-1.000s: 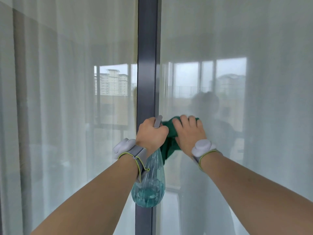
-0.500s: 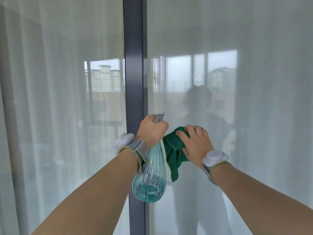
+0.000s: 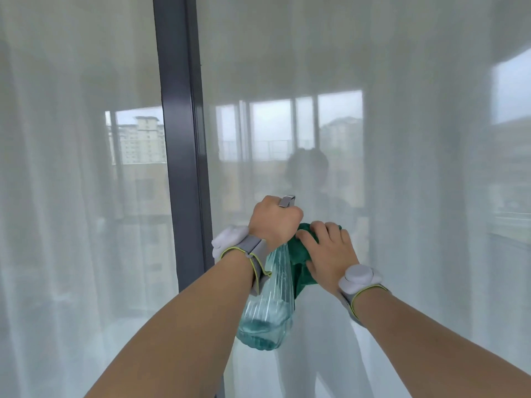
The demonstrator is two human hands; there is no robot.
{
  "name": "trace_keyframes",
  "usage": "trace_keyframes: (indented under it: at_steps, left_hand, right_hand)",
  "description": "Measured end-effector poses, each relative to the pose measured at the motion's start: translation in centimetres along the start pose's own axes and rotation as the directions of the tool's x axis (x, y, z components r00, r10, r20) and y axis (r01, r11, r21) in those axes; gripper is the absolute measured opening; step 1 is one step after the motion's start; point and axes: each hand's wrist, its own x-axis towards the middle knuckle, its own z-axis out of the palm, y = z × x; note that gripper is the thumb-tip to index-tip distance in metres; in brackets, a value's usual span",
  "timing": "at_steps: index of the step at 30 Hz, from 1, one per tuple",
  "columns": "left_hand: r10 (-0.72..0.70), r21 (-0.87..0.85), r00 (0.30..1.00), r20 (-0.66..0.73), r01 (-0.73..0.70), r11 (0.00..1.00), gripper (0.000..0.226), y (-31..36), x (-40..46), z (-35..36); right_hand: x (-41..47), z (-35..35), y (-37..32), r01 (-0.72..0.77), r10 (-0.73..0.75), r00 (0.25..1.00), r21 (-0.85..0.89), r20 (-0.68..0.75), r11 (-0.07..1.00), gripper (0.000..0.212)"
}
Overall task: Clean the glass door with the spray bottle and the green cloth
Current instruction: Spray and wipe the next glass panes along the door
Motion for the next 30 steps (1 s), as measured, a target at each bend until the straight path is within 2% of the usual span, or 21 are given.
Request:
trace_keyframes:
  at_steps: [4,10,12,15,19,24,27,30]
  left_hand:
    - [-0.010,0.084,1.000,-0.025,0.012,0.996,0.013,0.4,-0.3,-0.2]
    - [0.009,0.051,0.992,-0.125,-0.003,0.999,0.013,-0.4,-0.1,-1.9]
    - [0.033,0.022,0.986,-0.166,-0.030,0.999,0.012,-0.5,0.2,-2.8]
    - [0.087,0.039,0.977,-0.192,-0.081,0.996,0.013,-0.2,0.1,-3.4]
    - [0.084,0.057,0.975,-0.206,-0.074,0.996,0.015,-0.1,-0.2,-3.9]
    - [0.081,0.056,0.974,-0.213,-0.071,0.996,0.017,-0.8,-0.7,-4.3]
    - [0.072,0.036,0.964,-0.256,-0.064,0.997,0.028,-0.9,-0.6,-5.0]
    - [0.077,0.047,0.957,-0.280,-0.067,0.997,0.024,-0.2,-0.8,-5.8]
  right_hand:
    - [0.1,0.3,-0.9,-0.003,0.003,1.000,-0.022,0.004,1.000,0.061]
    - [2.5,0.0,-0.9,0.054,-0.054,0.999,-0.042,0.005,0.998,0.058]
    - [4.5,-0.8,-0.6,-0.014,0.014,1.000,-0.031,-0.021,0.999,0.057]
    - [7.2,-2.2,0.1,-0.195,0.195,0.976,0.017,-0.098,0.981,0.053]
    - [7.0,-1.7,-0.4,-0.268,0.264,0.952,-0.006,-0.156,0.963,0.051]
    - [3.9,0.8,-4.0,-0.104,0.099,0.993,-0.078,-0.070,0.991,0.057]
    - [4.2,1.1,-5.3,-0.097,0.094,0.995,-0.087,-0.035,0.991,0.051]
    - [6.0,0.2,-4.3,-0.059,0.056,0.998,-0.094,-0.026,0.994,0.051]
